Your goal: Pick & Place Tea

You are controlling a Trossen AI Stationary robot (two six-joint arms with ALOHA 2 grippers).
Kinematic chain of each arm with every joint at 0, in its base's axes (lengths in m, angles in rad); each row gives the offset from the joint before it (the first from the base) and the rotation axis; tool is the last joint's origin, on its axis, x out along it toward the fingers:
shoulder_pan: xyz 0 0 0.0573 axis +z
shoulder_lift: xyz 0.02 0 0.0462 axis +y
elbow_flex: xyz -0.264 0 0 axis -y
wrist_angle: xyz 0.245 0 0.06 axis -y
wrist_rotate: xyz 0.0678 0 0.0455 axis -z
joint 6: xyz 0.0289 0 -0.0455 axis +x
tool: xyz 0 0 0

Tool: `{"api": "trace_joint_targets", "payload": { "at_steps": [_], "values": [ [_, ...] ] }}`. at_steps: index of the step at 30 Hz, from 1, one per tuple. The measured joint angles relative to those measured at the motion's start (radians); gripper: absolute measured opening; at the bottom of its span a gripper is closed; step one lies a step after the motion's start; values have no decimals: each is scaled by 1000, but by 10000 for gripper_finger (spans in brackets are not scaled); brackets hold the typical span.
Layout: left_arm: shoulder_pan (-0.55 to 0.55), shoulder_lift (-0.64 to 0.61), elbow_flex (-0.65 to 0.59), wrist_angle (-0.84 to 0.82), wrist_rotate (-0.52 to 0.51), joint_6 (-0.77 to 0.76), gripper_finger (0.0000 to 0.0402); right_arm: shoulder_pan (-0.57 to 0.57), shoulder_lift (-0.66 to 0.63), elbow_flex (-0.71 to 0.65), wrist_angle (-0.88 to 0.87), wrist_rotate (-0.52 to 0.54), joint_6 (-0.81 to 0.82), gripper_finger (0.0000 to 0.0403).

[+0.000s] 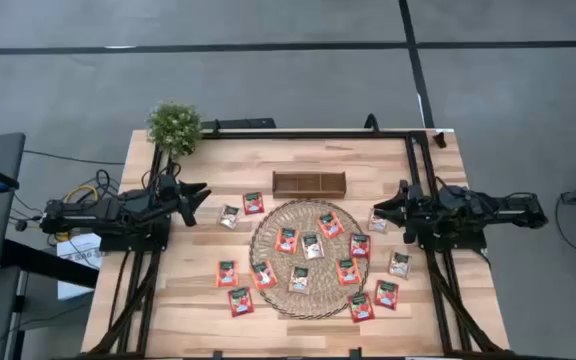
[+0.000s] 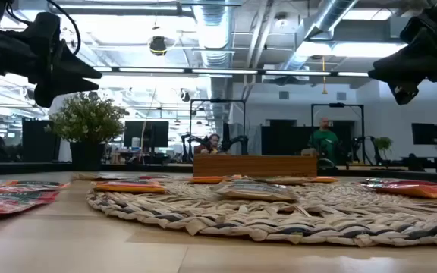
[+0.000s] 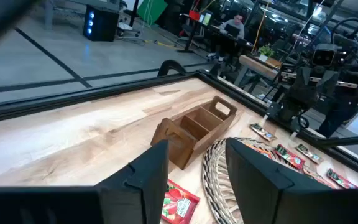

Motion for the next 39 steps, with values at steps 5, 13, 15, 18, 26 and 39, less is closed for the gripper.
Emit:
{"api": "trace_joint_targets", "payload": {
  "at_steps": [5,13,15,18,26,39],
  "values": [
    [0,0,0,0,0,0,151,0,0,0,0,0,0,85],
    [0,0,0,0,0,0,151,0,0,0,0,0,0,85],
    [0,0,0,0,0,0,151,0,0,0,0,0,0,85],
    [0,0,0,0,0,0,151,0,0,0,0,0,0,85],
    [0,0,0,0,0,0,151,0,0,0,0,0,0,85],
    [0,0,0,0,0,0,151,0,0,0,0,0,0,85]
  ]
}}
